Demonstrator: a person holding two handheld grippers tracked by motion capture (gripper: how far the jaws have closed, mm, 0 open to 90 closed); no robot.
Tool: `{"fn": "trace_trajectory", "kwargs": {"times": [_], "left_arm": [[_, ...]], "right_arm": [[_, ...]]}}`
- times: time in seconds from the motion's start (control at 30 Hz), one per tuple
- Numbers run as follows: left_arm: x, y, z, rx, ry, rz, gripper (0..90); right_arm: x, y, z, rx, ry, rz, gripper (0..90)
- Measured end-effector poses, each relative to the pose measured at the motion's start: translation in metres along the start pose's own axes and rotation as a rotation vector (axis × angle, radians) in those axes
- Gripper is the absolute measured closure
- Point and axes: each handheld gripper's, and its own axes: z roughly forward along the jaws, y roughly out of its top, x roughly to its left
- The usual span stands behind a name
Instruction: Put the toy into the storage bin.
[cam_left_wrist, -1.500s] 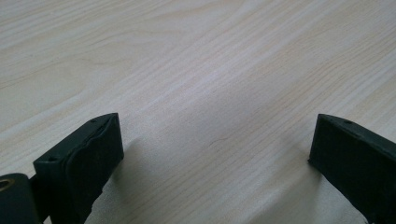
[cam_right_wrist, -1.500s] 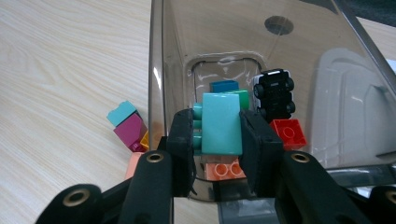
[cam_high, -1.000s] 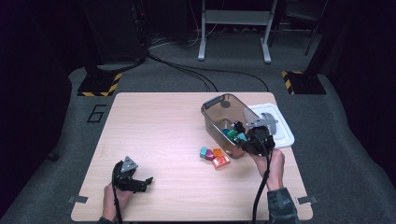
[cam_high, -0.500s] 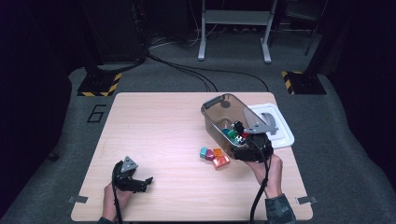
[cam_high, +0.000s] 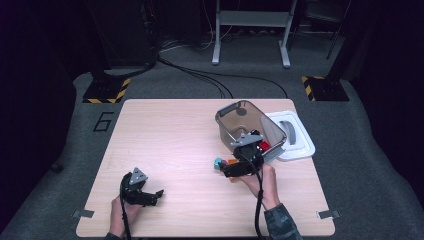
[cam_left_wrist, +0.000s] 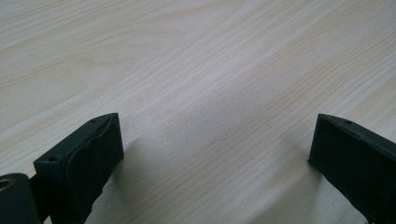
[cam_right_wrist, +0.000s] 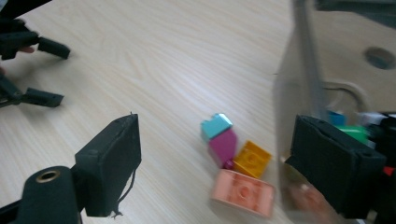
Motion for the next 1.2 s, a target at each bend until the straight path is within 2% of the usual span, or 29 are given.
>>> {"fn": "trace_trajectory", "kwargs": {"times": [0.07, 0.1, 0.17, 0.23, 0.27, 0.37, 0.4, 0.43, 0.47, 0.53, 0.57, 0.73, 0.8, 0.87, 0.93, 0.97, 1.0, 1.03, 1.07, 1.1, 1.2], "left_arm": [[0.000, 0.000, 0.000, 0.000, 0.000, -0.002, 2.6], [0.000, 0.000, 0.000, 0.001, 0.000, -0.001, 2.6], [0.000, 0.000, 0.000, 0.001, 0.000, 0.000, 2.6], [0.000, 0.000, 0.000, 0.001, 0.000, 0.000, 2.6], [0.000, 0.000, 0.000, 0.001, 0.000, 0.000, 2.6], [0.000, 0.000, 0.000, 0.000, 0.000, 0.000, 2.6], [0.000, 0.000, 0.000, 0.000, 0.000, 0.000, 2.6], [0.000, 0.000, 0.000, 0.001, 0.000, 0.000, 2.6], [0.000, 0.000, 0.000, 0.000, 0.000, 0.000, 2.6], [0.000, 0.000, 0.000, 0.000, 0.000, 0.000, 2.6], [0.000, 0.000, 0.000, -0.001, 0.000, -0.001, 2.6], [0.000, 0.000, 0.000, 0.000, -0.001, -0.002, 2.6], [0.000, 0.000, 0.000, -0.001, 0.000, -0.004, 2.6], [0.000, 0.000, -0.001, 0.011, -0.005, 0.002, 2.7], [0.000, 0.000, 0.000, -0.002, -0.001, -0.002, 2.7], [0.000, 0.000, -0.001, 0.011, -0.005, 0.002, 2.7], [0.000, 0.000, 0.000, 0.000, -0.002, 0.001, 2.7], [0.000, 0.000, -0.001, 0.011, -0.005, 0.002, 2.7], [0.000, 0.000, -0.001, 0.011, -0.005, 0.002, 2.7], [0.000, 0.000, 0.000, 0.001, -0.002, 0.000, 2.7], [0.000, 0.000, 0.000, -0.001, -0.001, 0.000, 2.7]], "right_arm": [[0.002, 0.001, 0.006, 0.012, 0.013, -0.013, 15.2], [0.007, 0.001, 0.021, 0.025, 0.051, -0.026, 14.8], [0.008, 0.001, 0.027, 0.034, 0.068, -0.029, 14.7], [0.011, 0.000, 0.048, 0.074, 0.086, -0.035, 14.3], [0.011, -0.001, 0.053, 0.080, 0.086, -0.033, 14.3], [0.011, -0.003, 0.069, 0.113, 0.050, -0.039, 14.5], [0.011, -0.003, 0.069, 0.113, 0.050, -0.039, 14.5], [0.011, -0.005, 0.081, 0.152, 0.015, -0.047, 14.9], [0.010, -0.006, 0.086, 0.159, 0.009, -0.053, 16.2], [0.008, -0.006, 0.091, 0.178, 0.003, -0.048, 17.6], [0.004, -0.008, 0.100, 0.188, -0.019, -0.040, 18.9], [-0.002, -0.009, 0.110, 0.207, -0.046, -0.018, 23.5], [-0.007, -0.011, 0.118, 0.231, -0.059, -0.004, 27.4], [-0.009, -0.013, 0.122, 0.242, -0.053, 0.009, 30.5], [-0.009, -0.014, 0.125, 0.251, -0.061, 0.019, 34.2], [-0.008, -0.014, 0.126, 0.251, -0.057, 0.023, 36.8], [-0.008, -0.014, 0.126, 0.254, -0.054, 0.021, 39.7], [-0.007, -0.014, 0.127, 0.251, -0.053, 0.015, 42.9], [-0.007, -0.014, 0.127, 0.251, -0.053, 0.015, 42.9], [-0.006, -0.013, 0.126, 0.244, -0.045, 0.006, 51.1], [-0.004, -0.012, 0.127, 0.250, -0.050, 0.001, 54.5]]}}
